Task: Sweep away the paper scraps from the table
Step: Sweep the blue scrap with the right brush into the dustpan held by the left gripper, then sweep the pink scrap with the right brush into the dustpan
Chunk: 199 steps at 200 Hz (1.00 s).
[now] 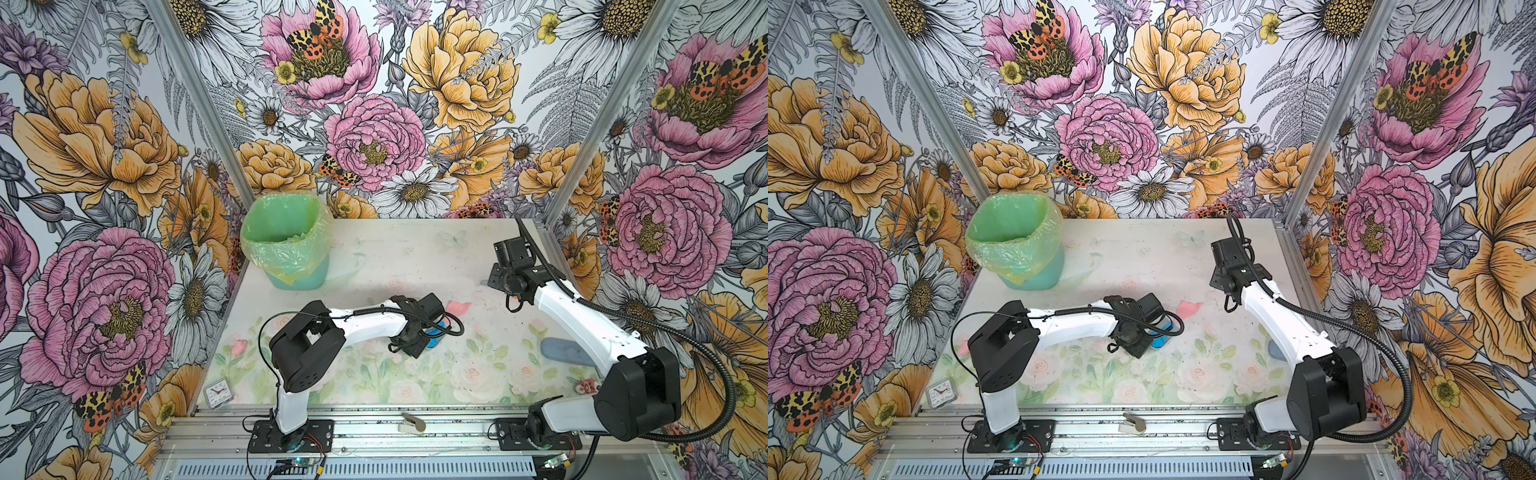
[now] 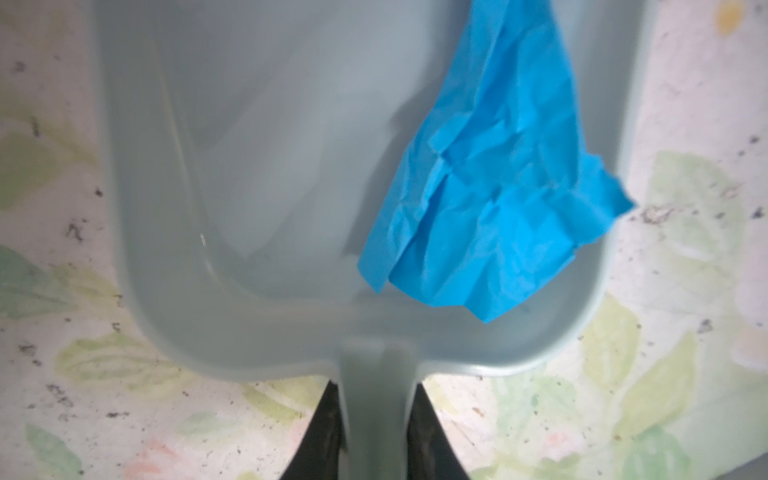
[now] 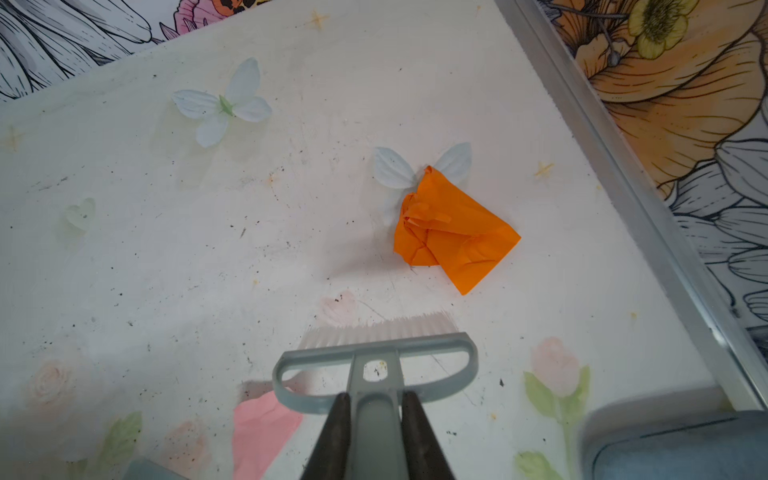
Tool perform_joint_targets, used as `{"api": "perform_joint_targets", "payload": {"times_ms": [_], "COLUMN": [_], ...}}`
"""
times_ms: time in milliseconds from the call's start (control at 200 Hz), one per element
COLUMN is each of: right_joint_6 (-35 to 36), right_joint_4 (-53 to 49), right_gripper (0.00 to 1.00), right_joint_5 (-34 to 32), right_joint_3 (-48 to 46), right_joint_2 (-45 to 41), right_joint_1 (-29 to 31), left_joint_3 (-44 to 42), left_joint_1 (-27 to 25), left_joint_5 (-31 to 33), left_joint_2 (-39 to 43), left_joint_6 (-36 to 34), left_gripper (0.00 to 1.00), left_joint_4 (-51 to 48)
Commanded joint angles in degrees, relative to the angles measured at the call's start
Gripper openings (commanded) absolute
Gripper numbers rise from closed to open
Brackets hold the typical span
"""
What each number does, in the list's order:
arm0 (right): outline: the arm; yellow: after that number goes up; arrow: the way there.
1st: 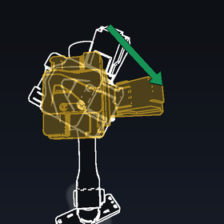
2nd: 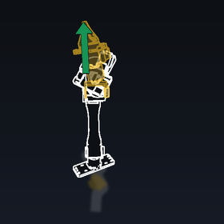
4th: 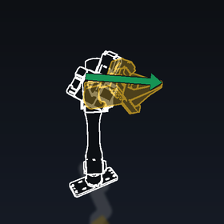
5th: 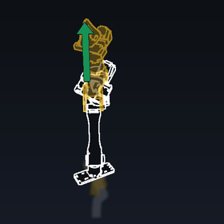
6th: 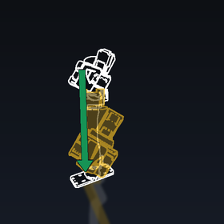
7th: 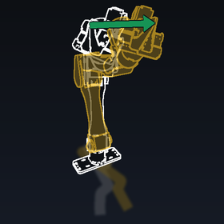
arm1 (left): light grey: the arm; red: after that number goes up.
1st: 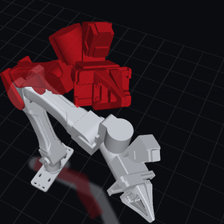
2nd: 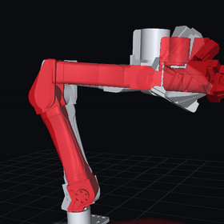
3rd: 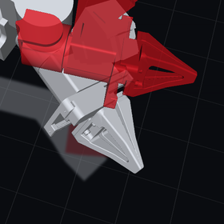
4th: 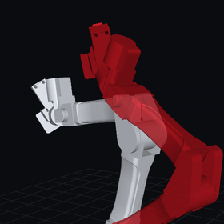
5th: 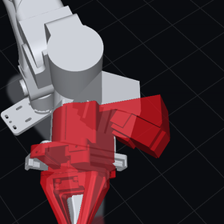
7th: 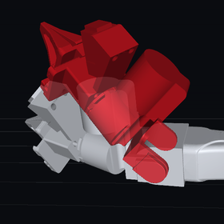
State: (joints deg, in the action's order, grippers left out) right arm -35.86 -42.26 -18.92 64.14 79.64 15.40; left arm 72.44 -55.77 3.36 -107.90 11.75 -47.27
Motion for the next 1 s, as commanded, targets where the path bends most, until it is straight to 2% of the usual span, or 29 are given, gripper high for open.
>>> {"api": "perform_joint_targets", "payload": {"times_ms": [0,215,365,595,726,991], "right_joint_6": [1.92,2.51,2.98,0.20,-0.17,-2.71], "right_joint_4": [-1.86,-0.68,0.53,4.33,4.64,4.64], "right_gripper": [0.00,0.00,0.00,0.00,0.00,0.00], "right_joint_5": [-1.29,0.52,1.41,7.97,9.43,16.08], "right_joint_3": [-1.29,-1.39,-1.13,-0.38,0.71,-0.05], "right_joint_2": [0.49,4.42,7.11,10.30,11.43,10.24], "right_joint_1": [-0.03,0.55,3.27,6.50,8.64,12.04], "left_joint_3": [1.38,2.14,2.57,2.71,2.84,3.25], "left_joint_1": [-0.66,-0.66,-0.69,-0.66,-0.70,-0.66], "left_joint_5": [-0.96,-0.96,-1.06,-1.17,-1.05,-1.17], "left_joint_2": [-0.65,-1.42,-1.69,-1.90,-2.03,-2.80], "left_joint_6": [-1.03,-0.94,-0.89,-0.80,-0.84,-0.73], "left_gripper": [0.05,0.05,0.05,0.05,0.05,0.05], "left_joint_4": [0.33,0.35,0.33,0.33,0.29,0.38]}}
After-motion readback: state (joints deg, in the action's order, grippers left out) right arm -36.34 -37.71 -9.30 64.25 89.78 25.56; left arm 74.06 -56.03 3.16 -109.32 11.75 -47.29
